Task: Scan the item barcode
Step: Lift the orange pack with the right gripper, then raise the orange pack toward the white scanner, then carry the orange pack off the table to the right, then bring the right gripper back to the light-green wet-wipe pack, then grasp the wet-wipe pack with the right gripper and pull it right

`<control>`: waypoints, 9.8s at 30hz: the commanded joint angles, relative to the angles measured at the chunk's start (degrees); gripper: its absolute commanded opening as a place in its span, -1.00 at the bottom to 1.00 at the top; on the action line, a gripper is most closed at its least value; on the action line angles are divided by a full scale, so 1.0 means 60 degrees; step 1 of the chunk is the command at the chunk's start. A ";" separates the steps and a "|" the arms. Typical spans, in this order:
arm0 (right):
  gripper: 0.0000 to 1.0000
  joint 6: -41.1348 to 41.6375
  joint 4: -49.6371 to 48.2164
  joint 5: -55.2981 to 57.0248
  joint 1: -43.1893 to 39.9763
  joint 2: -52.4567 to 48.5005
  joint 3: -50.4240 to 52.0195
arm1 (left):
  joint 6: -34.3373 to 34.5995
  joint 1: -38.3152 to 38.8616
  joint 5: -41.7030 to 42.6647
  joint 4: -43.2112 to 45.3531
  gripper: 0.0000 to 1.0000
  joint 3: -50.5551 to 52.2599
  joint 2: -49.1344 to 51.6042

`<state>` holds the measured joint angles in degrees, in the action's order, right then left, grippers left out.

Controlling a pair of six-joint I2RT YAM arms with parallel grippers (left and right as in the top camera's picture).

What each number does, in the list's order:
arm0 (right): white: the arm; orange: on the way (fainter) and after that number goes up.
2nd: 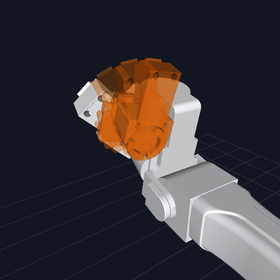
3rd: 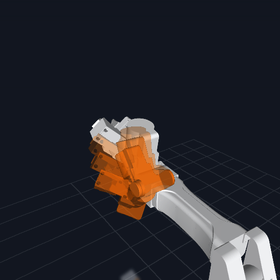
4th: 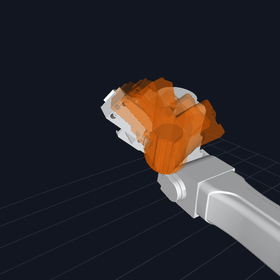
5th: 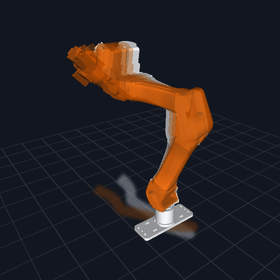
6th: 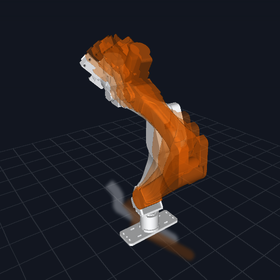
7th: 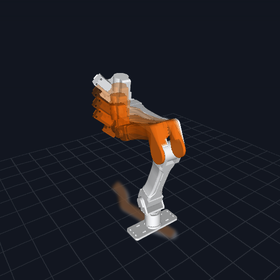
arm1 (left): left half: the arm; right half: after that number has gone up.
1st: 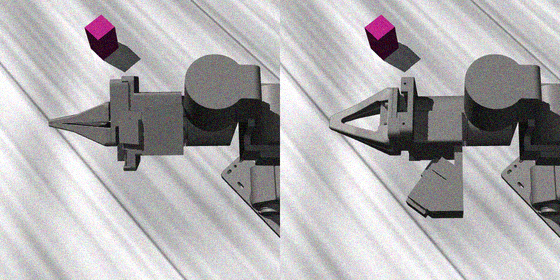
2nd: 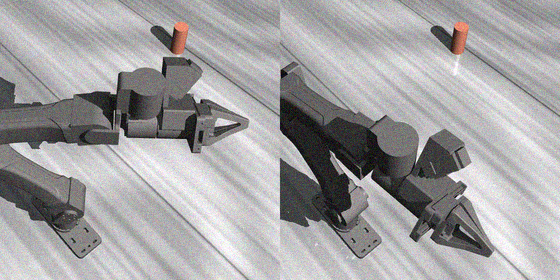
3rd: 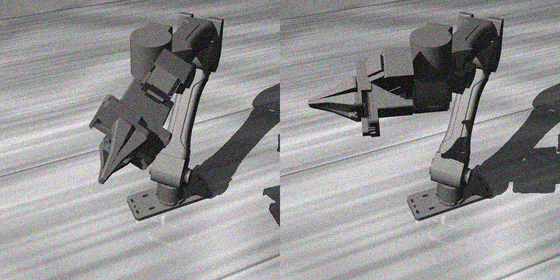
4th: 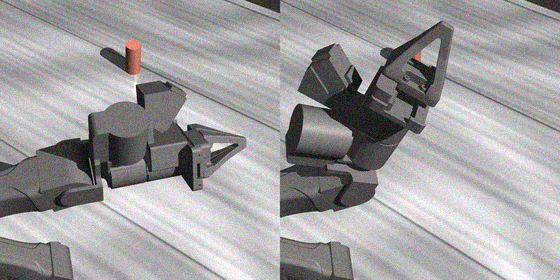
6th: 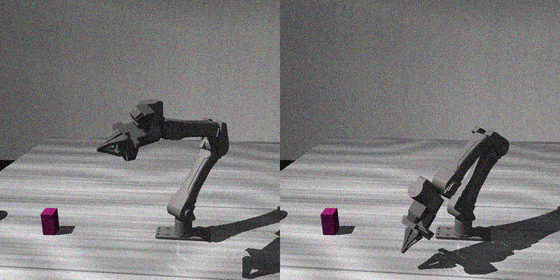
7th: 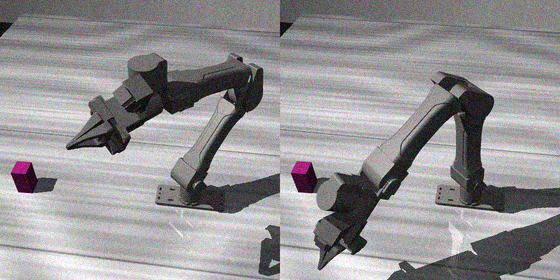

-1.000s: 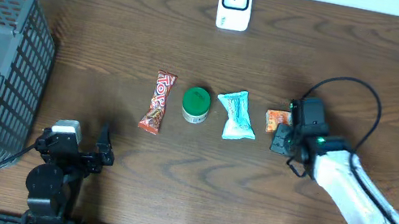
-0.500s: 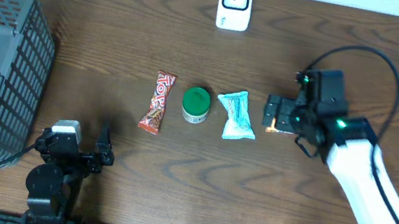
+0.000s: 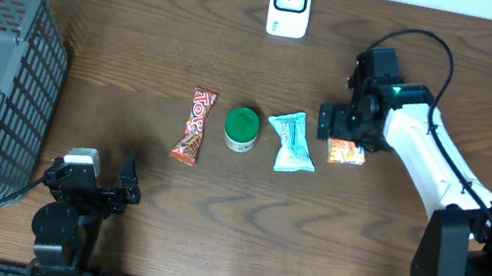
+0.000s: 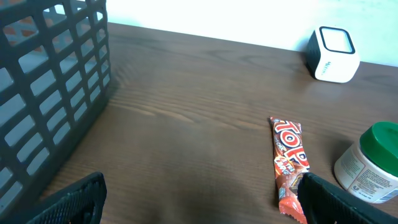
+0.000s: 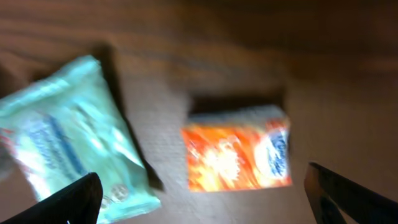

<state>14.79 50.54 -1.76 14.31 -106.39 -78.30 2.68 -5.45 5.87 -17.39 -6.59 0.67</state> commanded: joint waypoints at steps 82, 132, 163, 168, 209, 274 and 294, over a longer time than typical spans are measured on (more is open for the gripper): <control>-0.15 -0.0484 0.5625 -0.3727 0.1049 -0.1931 -0.2386 | -0.0157 0.0029 0.0022 -0.0277 0.96 0.0127 -0.0073; -0.31 -0.1268 -1.1959 0.0488 0.1319 -0.4415 -0.3963 | -0.0157 0.0029 0.0022 -0.0277 0.96 0.0127 -0.0073; -0.23 -0.1311 -1.1329 0.0517 0.1239 -0.5632 -0.5883 | -0.0160 0.0029 0.0022 -0.0277 0.96 0.0127 -0.0073; -0.25 -0.1876 -0.8036 0.1370 0.1217 -0.3759 -0.5883 | -0.0157 0.0029 0.0022 -0.0277 0.96 0.0127 -0.0073; -0.06 0.1566 -0.3034 0.4164 -0.8910 0.0040 0.0605 | -0.0160 0.0029 0.0022 -0.0277 0.95 0.0127 -0.0073; 0.99 -0.0091 -0.0415 0.5570 0.4849 0.2102 0.2306 | -0.0157 0.0029 0.0022 -0.0277 0.96 0.0127 -0.0073; 0.99 -0.2696 -0.6444 0.6390 0.5759 0.0994 0.5581 | -0.0160 0.0029 0.0022 -0.0277 0.95 0.0127 -0.0073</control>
<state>0.75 12.10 35.14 48.93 -97.89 -45.56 2.68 -5.45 5.87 -17.65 -6.68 0.58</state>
